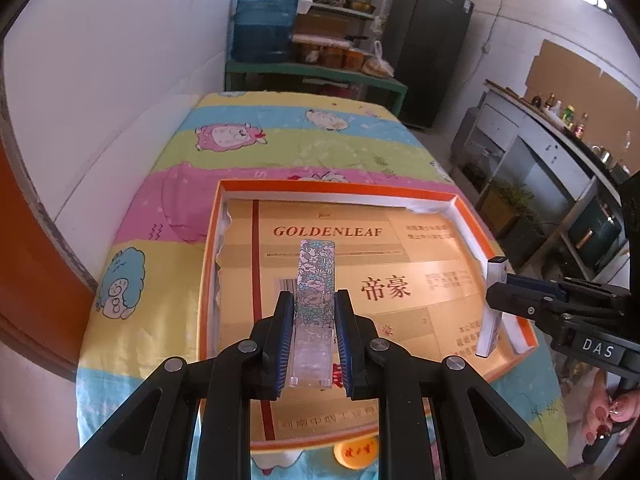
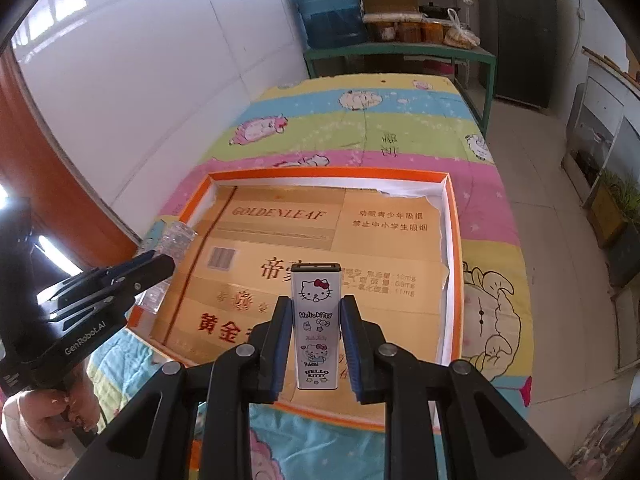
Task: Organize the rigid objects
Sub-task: 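Lower the tube into the tray with left tool while right tool lowers the box beside it, then open both tools to release the tube and box inside the tray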
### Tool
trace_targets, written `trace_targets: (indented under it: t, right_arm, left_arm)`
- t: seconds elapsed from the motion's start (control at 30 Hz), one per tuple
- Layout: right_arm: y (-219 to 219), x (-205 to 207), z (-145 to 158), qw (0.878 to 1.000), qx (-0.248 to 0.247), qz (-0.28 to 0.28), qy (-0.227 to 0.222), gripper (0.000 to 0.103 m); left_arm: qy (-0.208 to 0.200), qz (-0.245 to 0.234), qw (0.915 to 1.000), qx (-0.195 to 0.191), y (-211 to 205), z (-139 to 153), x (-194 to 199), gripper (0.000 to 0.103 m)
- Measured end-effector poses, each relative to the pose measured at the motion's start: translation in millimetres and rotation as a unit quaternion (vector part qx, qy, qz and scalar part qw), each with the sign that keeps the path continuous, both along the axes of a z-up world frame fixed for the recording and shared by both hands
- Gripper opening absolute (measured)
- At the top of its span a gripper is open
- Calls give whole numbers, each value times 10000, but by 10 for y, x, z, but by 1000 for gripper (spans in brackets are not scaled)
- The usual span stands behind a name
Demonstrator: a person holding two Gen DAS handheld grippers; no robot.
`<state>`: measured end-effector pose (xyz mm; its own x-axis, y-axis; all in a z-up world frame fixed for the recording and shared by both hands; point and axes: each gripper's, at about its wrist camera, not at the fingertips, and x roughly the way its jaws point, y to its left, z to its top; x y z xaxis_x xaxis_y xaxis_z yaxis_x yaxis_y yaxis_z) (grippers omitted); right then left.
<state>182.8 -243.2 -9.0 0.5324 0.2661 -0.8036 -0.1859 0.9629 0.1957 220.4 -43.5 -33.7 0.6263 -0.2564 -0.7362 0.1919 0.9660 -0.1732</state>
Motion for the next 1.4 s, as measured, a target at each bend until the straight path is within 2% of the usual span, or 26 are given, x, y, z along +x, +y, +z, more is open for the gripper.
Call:
trace_targets:
  t: [0.3, 0.8, 1.13, 1.3, 1.37, 1.4]
  right_arm:
    - [32, 248, -225, 9994, -230, -54, 256, 25]
    - [46, 401, -452, 9989, -230, -48, 411, 25]
    - [7, 393, -547, 9991, -123, -137, 372, 25]
    - [-25, 353, -546, 9993, -125, -249, 246, 31]
    - [-33, 321, -524, 9994, -153, -282, 148, 38]
    - [-36, 305, -508, 9994, -160, -292, 100, 41]
  left_arm:
    - [243, 35, 9996, 143, -43, -191, 172, 21]
    - [461, 5, 9986, 275, -105, -448, 308, 20]
    - [475, 51, 9988, 67, -39, -504, 320, 24]
    - [459, 40, 9989, 38, -24, -475, 281, 26]
    - [430, 33, 9991, 18, -8, -448, 252, 30]
    - [431, 3, 9991, -30, -6, -424, 234, 36]
